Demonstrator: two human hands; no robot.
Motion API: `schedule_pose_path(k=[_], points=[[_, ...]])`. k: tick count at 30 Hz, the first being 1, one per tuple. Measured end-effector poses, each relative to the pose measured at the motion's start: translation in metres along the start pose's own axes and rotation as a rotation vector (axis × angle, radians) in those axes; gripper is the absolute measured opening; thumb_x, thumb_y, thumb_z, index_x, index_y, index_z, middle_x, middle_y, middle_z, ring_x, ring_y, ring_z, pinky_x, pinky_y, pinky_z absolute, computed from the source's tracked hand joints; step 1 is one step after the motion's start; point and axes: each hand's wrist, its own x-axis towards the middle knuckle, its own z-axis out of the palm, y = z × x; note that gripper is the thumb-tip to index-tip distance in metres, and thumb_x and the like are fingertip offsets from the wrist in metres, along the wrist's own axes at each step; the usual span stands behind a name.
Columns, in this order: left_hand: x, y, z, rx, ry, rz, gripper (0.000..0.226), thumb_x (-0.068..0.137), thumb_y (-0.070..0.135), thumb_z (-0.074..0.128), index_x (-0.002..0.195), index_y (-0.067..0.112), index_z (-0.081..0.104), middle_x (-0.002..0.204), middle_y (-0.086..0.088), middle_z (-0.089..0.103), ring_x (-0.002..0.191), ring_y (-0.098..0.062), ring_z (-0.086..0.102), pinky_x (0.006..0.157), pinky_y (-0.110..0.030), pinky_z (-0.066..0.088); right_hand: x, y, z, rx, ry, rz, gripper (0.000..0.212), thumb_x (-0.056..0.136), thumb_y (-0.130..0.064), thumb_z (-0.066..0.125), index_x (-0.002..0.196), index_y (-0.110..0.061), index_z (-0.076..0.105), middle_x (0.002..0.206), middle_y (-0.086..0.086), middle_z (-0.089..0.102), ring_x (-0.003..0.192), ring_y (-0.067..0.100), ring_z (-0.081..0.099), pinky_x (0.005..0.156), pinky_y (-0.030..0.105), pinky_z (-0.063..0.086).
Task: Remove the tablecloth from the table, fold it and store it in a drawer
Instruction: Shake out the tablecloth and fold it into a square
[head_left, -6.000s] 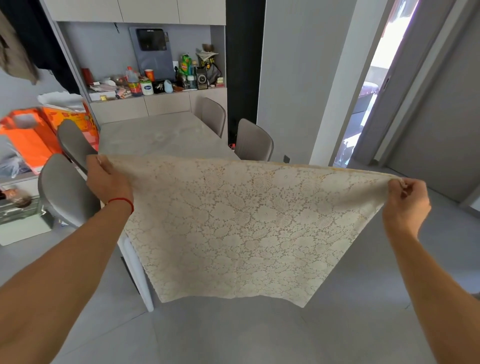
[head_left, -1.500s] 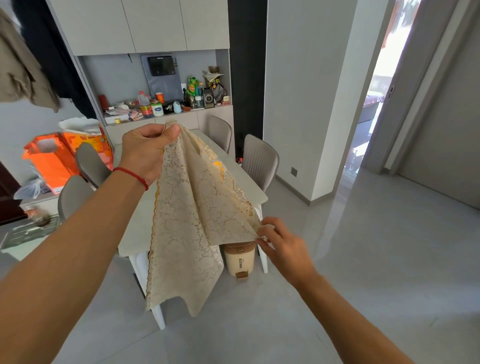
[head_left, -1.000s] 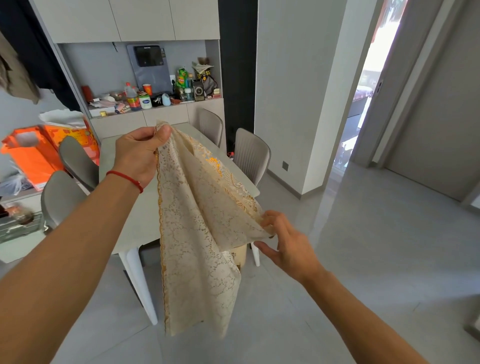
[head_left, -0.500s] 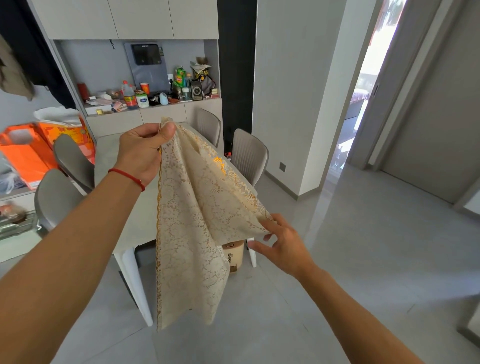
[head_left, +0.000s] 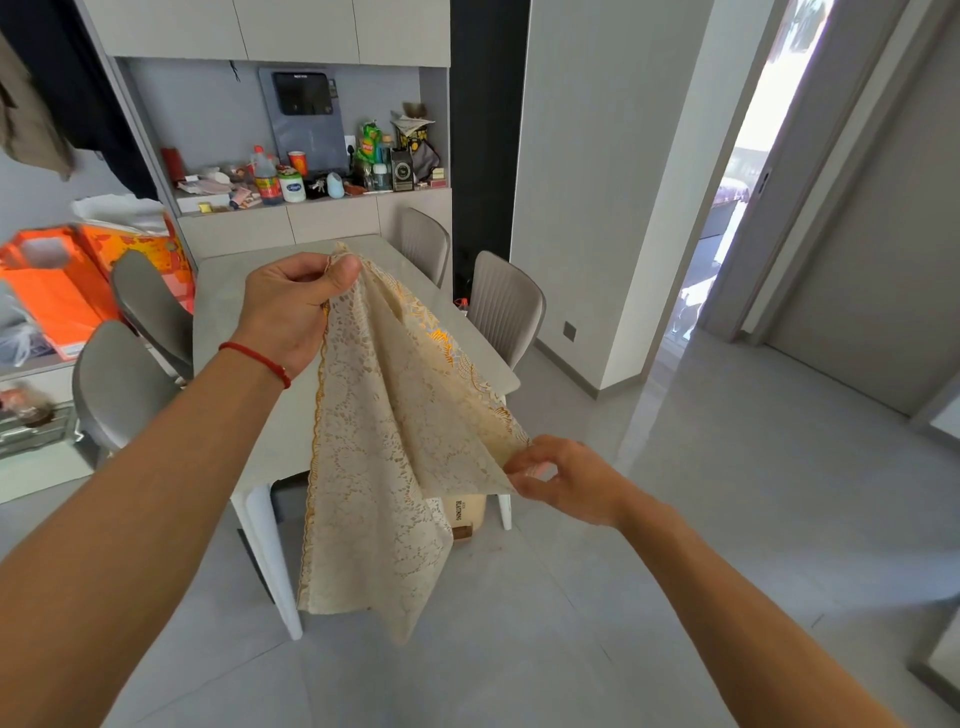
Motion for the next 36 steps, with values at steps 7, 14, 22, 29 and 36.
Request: schedule_pose_path(k=[7, 14, 22, 29, 36], points=[[-0.003, -0.012, -0.001, 0.03, 0.0, -0.025, 0.003, 0.07, 0.017, 0.084, 0.071, 0.018, 0.081, 0.077, 0.001, 0.079, 0.079, -0.015, 0.075, 0.076, -0.027, 0.06, 0.002, -0.01, 0.009, -0.062, -0.123, 0.027, 0.039, 0.088, -0.057, 0.07, 0.118, -0.034, 0.077, 0.129, -0.015, 0.062, 0.112, 0.009, 0.054, 0.107, 0.042, 0.05], [-0.005, -0.018, -0.001, 0.04, -0.004, -0.032, 0.003, 0.068, 0.019, 0.085, 0.069, 0.019, 0.081, 0.075, 0.003, 0.078, 0.08, -0.015, 0.074, 0.08, -0.026, 0.058, -0.001, -0.023, 0.007, -0.216, -0.122, 0.024, 0.044, 0.083, -0.06, 0.074, 0.115, -0.03, 0.078, 0.13, -0.012, 0.066, 0.11, 0.006, 0.046, 0.095, 0.029, 0.04], [-0.007, -0.018, 0.002, -0.018, 0.019, -0.045, 0.01, 0.075, 0.01, 0.081, 0.068, 0.017, 0.08, 0.074, 0.001, 0.078, 0.079, -0.014, 0.075, 0.077, -0.025, 0.059, 0.0, -0.028, 0.013, -0.09, -0.123, 0.042, 0.038, 0.085, -0.057, 0.07, 0.113, -0.032, 0.078, 0.122, -0.021, 0.068, 0.106, 0.007, 0.062, 0.105, 0.039, 0.05], [-0.008, -0.019, 0.007, -0.016, 0.04, -0.034, 0.007, 0.073, 0.011, 0.083, 0.069, 0.016, 0.08, 0.073, 0.001, 0.078, 0.079, -0.016, 0.076, 0.077, -0.026, 0.059, -0.002, -0.025, 0.026, -0.095, -0.125, 0.086, 0.072, 0.066, -0.09, 0.06, 0.115, -0.04, 0.072, 0.138, -0.017, 0.052, 0.114, 0.006, 0.044, 0.107, 0.037, 0.045], [-0.009, -0.027, 0.011, 0.04, 0.067, -0.002, 0.017, 0.064, 0.018, 0.088, 0.077, 0.013, 0.079, 0.08, -0.004, 0.077, 0.087, -0.023, 0.073, 0.088, -0.034, 0.059, 0.0, -0.038, 0.039, -0.165, -0.047, 0.112, 0.062, 0.073, -0.081, 0.06, 0.111, -0.034, 0.074, 0.13, -0.015, 0.059, 0.112, 0.011, 0.054, 0.099, 0.035, 0.052]])
